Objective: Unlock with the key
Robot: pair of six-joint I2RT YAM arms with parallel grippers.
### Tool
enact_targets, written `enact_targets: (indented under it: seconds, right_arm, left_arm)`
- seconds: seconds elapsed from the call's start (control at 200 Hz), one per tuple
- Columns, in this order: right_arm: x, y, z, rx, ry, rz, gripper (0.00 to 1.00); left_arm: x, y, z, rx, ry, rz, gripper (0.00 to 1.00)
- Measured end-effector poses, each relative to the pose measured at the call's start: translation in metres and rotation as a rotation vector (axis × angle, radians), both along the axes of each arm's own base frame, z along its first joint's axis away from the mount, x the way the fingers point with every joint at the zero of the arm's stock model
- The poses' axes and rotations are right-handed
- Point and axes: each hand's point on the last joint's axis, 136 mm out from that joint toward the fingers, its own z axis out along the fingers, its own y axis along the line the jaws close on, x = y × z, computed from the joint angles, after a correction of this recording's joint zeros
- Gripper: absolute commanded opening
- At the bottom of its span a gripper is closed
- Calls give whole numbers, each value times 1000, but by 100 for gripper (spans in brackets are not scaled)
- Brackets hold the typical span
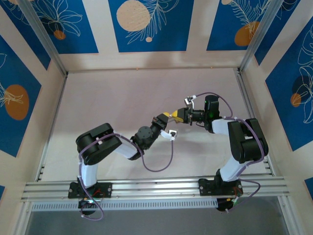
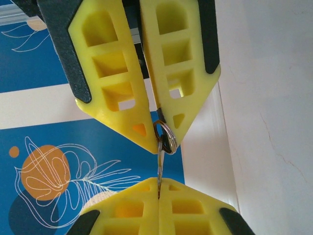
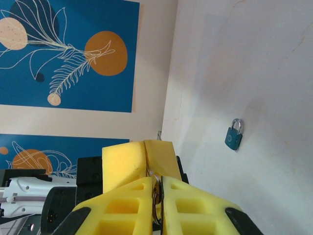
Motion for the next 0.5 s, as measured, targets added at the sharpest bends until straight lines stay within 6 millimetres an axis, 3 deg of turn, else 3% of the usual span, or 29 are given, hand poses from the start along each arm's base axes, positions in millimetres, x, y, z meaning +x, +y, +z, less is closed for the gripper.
enact_targets:
  seconds: [0.5]
  right_arm:
    - [0, 2, 3, 3, -1, 4, 13]
  left_arm:
    - [-1, 0, 1, -3, -1, 9, 0]
